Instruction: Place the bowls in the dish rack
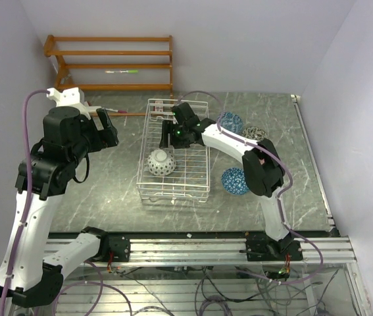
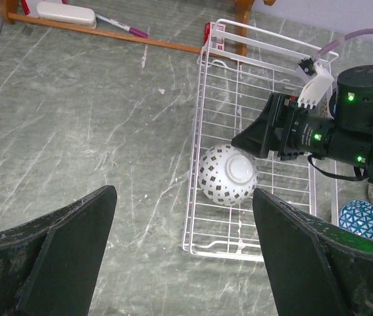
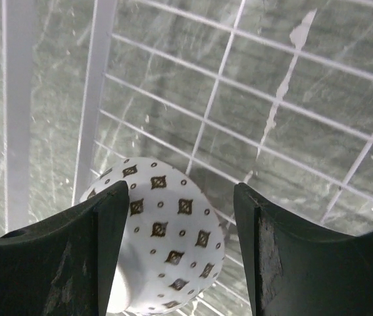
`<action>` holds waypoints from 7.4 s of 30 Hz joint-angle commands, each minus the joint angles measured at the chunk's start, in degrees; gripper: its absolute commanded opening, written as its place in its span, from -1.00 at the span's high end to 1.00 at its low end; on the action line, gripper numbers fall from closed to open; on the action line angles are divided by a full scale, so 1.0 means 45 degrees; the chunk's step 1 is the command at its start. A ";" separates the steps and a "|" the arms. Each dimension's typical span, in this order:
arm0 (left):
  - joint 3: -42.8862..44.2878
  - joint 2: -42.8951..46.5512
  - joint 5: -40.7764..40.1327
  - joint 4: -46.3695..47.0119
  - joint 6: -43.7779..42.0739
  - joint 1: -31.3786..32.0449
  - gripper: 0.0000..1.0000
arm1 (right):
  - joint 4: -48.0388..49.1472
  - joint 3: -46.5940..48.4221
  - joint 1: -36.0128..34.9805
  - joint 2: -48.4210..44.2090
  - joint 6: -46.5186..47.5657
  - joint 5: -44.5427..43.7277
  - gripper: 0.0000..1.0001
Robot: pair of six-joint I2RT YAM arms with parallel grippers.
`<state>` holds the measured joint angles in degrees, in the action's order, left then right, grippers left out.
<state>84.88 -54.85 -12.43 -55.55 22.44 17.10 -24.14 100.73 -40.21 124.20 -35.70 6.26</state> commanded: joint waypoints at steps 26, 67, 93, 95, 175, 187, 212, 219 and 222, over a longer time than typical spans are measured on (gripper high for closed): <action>-0.0308 0.0678 -0.0029 0.0158 0.0518 0.0047 -0.93 | 0.1658 -0.2181 -0.1398 -0.1703 -0.0032 0.2598 -0.27; -0.0016 0.0875 -0.0300 -0.0226 0.0502 0.0047 -0.93 | -0.3573 -0.2748 -0.2780 -0.3543 0.1777 -0.3823 -0.29; -0.0397 0.1190 -0.0536 -0.0170 0.0785 0.0047 -0.99 | -0.5559 0.0390 -0.3248 -0.5293 0.1610 -0.6211 -0.40; -0.0458 0.1207 -0.0470 -0.0093 0.0833 0.0037 -0.99 | -0.6767 0.0648 -0.2896 -0.5539 0.1175 -0.6520 -0.41; -0.0021 0.0863 0.0292 -0.0139 0.0463 0.0047 -0.99 | -0.3818 0.0015 -0.0319 -0.7369 -0.0052 -0.0452 1.00; 0.1117 0.0895 -0.0242 -0.1068 0.0346 0.0042 -0.99 | 0.3739 -0.1170 -0.0233 -0.4659 -0.2950 0.3835 1.00; 0.1160 0.1212 -0.0945 -0.1767 0.0587 0.0045 -0.99 | 1.2322 -0.3614 0.0702 -0.0076 -0.8486 0.5921 1.00; 0.0917 0.1232 -0.0931 -0.1661 0.0521 0.0037 -1.00 | 1.3166 -0.5105 0.1223 0.0481 -0.9047 0.6814 0.95; 0.0811 0.1179 -0.0882 -0.1620 0.0473 0.0047 -1.00 | 1.2652 -0.5736 0.1444 0.0309 -0.8704 0.6639 0.94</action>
<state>89.12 -49.65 -16.05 -63.26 24.88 17.10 34.87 78.78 -35.35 123.63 -75.68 35.66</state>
